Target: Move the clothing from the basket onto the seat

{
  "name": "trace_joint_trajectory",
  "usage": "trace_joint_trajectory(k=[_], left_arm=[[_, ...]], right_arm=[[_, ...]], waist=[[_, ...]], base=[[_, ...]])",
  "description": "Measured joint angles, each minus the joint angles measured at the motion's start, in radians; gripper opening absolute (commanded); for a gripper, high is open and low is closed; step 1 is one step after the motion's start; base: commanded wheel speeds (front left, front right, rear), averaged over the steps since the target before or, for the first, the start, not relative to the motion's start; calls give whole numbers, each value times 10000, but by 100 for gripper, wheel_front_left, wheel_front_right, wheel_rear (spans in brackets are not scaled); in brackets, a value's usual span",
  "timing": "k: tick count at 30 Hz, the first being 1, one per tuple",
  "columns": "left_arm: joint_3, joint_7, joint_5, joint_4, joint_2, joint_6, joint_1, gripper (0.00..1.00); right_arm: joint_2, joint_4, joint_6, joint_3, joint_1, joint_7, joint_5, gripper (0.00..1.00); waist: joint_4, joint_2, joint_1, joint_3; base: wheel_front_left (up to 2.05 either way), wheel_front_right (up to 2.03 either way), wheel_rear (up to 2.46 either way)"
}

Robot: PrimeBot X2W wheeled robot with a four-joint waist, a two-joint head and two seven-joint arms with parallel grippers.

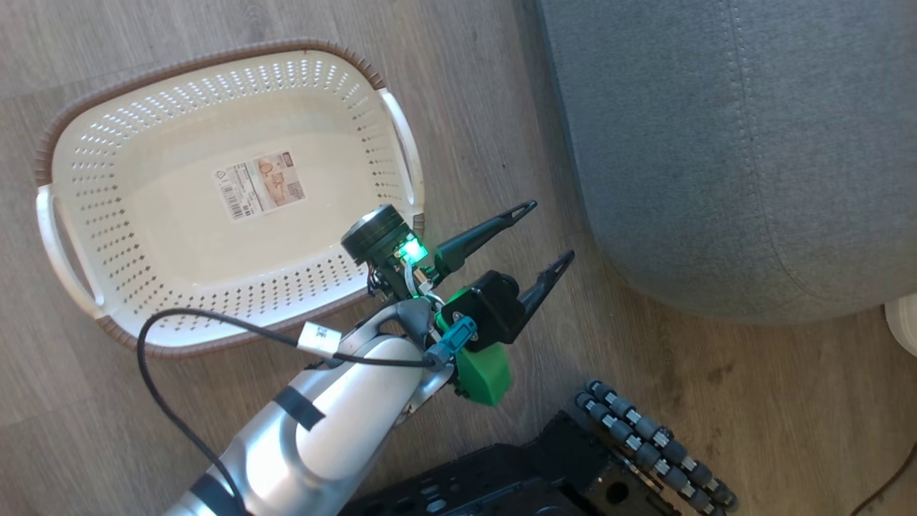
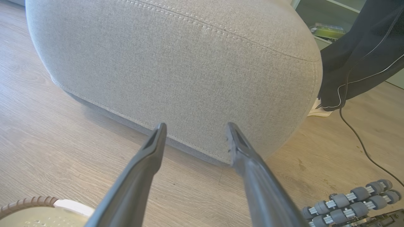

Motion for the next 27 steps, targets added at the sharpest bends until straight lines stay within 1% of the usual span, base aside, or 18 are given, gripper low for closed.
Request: trace_joint_trajectory(k=[11,17,18,19,27], left_arm=[[-267,0,-128,-140,-36,165,-72,100],[-291,0,-253,-176,-44,176,-206,100],[-311,0,-259,-178,-46,176,-203,100],[-316,0,-299,-178,-46,176,-201,100],[-360,0,-621,-410,-46,255,-141,100]], right_arm=[[6,1839,0,903,9,0,-173,0],[13,2015,-2,1175,11,0,-132,0],[10,2025,-2,1254,13,0,-100,44],[10,2025,-2,1321,12,0,-65,100],[-58,1657,0,2048,25,0,146,100]], waist=[[275,0,0,55],[350,0,0,-115],[366,0,0,-160],[383,0,0,-209],[365,0,0,-824]], base=[[0,0,0],[0,0,0],[0,0,0],[0,0,0],[0,0,0]])
